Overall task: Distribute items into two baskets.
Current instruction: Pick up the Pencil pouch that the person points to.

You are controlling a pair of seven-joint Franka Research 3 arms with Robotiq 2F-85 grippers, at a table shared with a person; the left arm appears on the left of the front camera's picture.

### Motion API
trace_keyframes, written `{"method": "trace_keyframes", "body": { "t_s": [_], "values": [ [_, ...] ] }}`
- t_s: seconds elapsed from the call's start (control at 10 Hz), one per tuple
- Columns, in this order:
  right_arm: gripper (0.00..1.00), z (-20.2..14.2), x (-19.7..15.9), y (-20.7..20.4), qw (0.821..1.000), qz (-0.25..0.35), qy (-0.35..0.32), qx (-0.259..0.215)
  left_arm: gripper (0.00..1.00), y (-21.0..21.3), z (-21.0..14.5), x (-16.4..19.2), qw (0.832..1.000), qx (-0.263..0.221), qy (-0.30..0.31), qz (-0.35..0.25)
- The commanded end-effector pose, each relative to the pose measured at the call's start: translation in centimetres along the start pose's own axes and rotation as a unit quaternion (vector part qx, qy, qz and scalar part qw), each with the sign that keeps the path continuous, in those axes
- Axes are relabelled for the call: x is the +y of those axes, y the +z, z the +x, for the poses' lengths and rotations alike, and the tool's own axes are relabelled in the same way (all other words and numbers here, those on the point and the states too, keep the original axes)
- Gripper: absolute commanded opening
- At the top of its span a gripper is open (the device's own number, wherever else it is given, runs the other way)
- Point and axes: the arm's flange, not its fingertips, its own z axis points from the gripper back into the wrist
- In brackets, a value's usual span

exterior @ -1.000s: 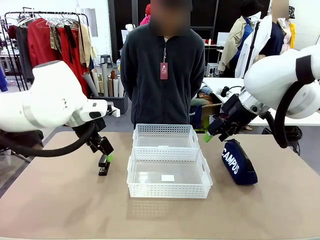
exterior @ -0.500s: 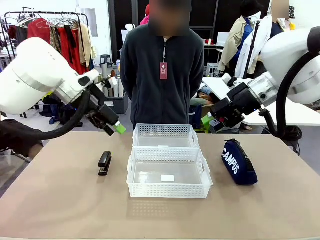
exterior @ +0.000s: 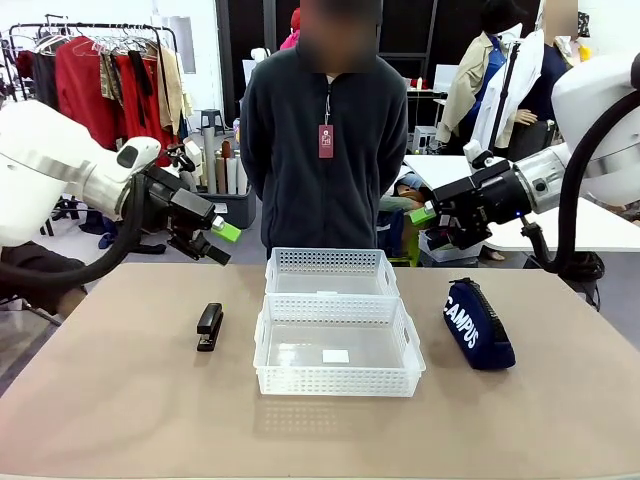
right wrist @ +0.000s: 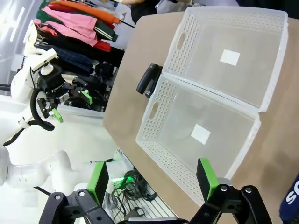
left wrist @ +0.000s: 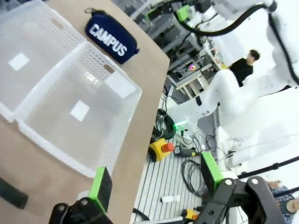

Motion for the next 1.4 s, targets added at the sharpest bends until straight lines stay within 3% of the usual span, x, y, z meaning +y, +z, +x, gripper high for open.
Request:
{"method": "trace_keyframes", "body": {
  "t_s": [0.0, 0.4, 0.6, 0.7, 0.9, 1.0, 1.3],
  "values": [
    [1.0, 0.0, 0.4, 0.0, 1.0, -0.011, 0.007, 0.006, 1.0, -0.2, 0.6, -0.7, 1.0, 0.005, -0.005, 0.024],
    [1.0, -0.1, 0.2, -0.4, 1.0, -0.009, 0.005, 0.005, 1.0, -0.4, 0.4, -0.4, 1.0, 0.005, -0.006, 0.016],
    [1.0, 1.5, 0.3, 0.7, 0.994, 0.087, -0.063, -0.009, 1.0, 0.8, 1.2, 0.5, 0.993, 0.027, 0.071, -0.085],
    [1.0, 2.1, 0.1, 1.4, 0.989, 0.122, -0.089, -0.013, 1.0, 1.3, 1.6, 0.5, 0.99, 0.0, 0.089, -0.112],
    [1.0, 3.5, -0.4, 2.2, 0.974, 0.182, -0.126, -0.042, 1.0, 2.2, 2.8, 1.3, 0.967, -0.001, 0.135, -0.214],
    [1.0, 4.2, -0.9, 2.3, 0.969, 0.197, -0.143, -0.046, 1.0, 2.7, 3.9, 2.7, 0.953, -0.019, 0.19, -0.237],
    [1.0, 6.6, -2.2, 2.6, 0.962, 0.205, -0.174, -0.052, 1.0, 3.4, 5.8, 5.1, 0.932, -0.019, 0.235, -0.277]
  ]
}}
